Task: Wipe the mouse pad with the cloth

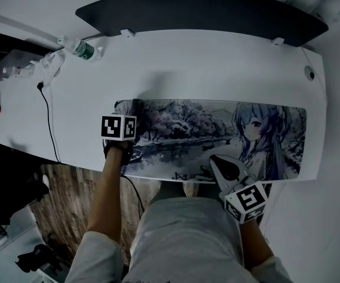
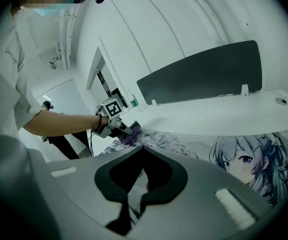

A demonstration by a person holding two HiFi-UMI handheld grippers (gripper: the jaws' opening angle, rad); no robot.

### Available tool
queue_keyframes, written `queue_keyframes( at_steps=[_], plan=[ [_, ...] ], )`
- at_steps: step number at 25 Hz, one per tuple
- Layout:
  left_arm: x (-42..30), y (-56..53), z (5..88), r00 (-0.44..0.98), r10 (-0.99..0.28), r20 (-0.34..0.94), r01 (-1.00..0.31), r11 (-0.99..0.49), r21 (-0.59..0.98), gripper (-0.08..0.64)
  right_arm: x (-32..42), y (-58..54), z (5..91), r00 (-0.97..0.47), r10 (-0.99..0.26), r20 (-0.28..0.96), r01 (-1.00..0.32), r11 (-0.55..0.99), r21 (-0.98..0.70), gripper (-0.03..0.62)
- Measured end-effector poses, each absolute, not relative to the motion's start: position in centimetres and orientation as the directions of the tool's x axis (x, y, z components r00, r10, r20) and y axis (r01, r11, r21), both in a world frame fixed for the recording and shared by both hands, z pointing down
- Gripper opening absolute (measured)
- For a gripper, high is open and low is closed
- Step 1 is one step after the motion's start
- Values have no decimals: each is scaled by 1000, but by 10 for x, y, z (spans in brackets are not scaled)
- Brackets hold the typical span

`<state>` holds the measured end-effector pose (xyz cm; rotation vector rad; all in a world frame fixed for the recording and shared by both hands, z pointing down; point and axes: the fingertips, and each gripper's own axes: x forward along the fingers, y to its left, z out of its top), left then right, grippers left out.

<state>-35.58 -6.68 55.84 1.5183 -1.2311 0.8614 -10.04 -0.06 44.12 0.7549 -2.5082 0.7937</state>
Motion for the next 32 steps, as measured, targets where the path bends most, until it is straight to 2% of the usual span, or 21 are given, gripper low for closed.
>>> queue_keyframes(
  at_steps=[32],
  plan=[
    [-174,-96,560,281,-228,932,-958,-125,258,103,29,-21,461,-759,-378,530,-620,668,-413,8]
  ],
)
